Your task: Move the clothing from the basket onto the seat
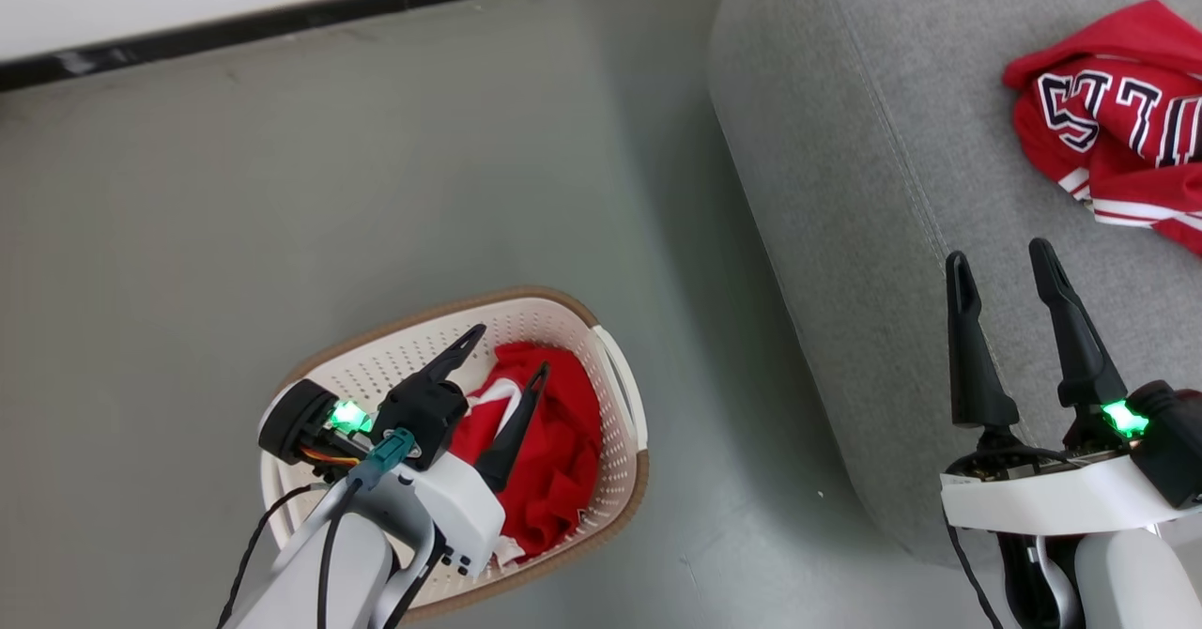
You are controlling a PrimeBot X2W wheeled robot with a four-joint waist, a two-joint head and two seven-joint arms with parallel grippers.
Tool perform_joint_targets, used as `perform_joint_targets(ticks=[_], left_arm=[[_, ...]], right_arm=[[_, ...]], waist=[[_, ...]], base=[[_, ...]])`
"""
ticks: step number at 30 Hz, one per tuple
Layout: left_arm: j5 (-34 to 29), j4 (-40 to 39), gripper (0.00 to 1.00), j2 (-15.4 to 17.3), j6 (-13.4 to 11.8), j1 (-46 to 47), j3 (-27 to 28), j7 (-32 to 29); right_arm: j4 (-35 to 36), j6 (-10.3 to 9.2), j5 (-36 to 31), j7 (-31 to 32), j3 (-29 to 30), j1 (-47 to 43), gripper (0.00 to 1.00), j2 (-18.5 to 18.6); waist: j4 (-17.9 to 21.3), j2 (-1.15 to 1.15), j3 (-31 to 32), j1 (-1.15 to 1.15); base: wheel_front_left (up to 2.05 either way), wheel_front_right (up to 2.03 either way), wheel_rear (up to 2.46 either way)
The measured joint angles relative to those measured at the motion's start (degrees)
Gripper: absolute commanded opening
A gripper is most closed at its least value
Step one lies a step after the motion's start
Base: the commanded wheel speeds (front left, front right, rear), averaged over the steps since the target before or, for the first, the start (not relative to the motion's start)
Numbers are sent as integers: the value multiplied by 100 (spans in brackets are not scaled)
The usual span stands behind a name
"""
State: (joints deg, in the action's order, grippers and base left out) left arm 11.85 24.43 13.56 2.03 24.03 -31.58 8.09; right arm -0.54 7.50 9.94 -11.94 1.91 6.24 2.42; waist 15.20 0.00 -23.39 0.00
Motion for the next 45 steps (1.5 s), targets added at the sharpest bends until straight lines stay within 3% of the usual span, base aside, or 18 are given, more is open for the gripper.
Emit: perform_joint_targets(ticks=[45], left_arm=[[-463, 1835, 100, 359, -51, 841, -97, -53]], right_arm=[[-165, 0, 477, -235, -266, 1183, 100, -5]], waist=[[974, 0, -1662, 0]], base=[[0, 0, 0]])
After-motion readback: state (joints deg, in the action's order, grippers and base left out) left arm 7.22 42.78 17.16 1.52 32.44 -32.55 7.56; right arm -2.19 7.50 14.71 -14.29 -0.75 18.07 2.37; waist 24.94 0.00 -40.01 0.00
